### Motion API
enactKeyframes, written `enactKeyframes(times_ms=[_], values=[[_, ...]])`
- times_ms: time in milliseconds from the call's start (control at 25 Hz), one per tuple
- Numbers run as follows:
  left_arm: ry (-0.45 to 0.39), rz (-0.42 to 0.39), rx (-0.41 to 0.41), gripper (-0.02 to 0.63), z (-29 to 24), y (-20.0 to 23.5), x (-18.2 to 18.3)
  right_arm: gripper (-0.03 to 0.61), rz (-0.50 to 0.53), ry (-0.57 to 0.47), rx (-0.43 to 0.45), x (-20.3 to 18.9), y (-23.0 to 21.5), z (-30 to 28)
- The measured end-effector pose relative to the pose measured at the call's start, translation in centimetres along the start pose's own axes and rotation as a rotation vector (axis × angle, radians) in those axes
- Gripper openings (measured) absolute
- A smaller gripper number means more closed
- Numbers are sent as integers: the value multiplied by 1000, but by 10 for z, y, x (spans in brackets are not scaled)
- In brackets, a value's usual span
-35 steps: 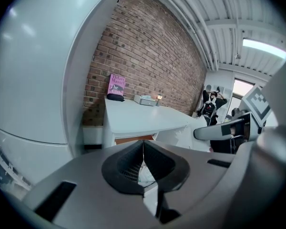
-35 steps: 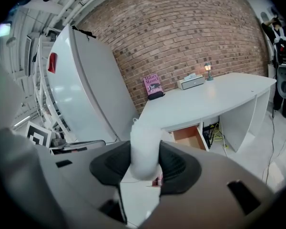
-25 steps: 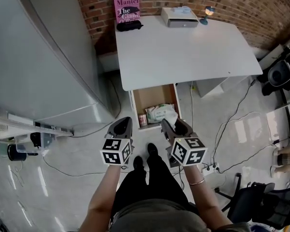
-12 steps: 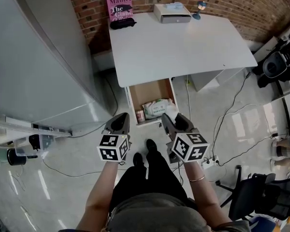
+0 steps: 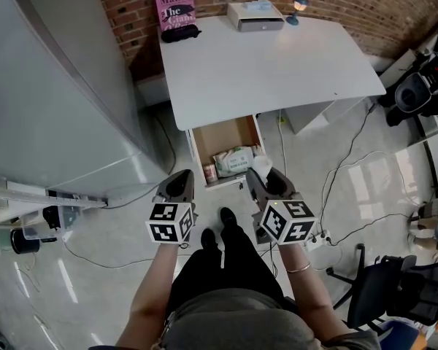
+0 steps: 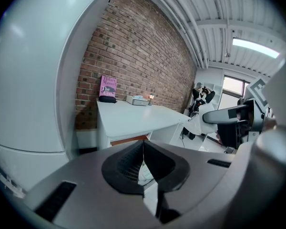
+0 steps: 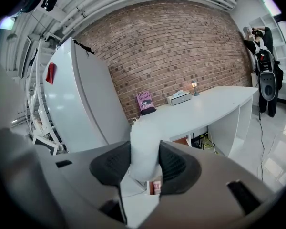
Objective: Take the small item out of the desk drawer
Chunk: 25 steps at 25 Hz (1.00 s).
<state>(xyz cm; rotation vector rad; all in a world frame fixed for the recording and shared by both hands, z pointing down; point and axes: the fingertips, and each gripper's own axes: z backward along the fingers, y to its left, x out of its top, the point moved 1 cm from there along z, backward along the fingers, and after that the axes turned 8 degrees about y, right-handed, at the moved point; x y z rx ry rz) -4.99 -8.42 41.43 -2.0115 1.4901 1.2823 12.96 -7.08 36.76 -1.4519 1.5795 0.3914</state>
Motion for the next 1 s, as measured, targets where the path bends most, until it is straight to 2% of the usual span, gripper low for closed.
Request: enactKeyframes(times_ms=[1000], values=[[13,-7,-9,23,3,-2,-5,175,-4,5,-28,-8,-2,2]])
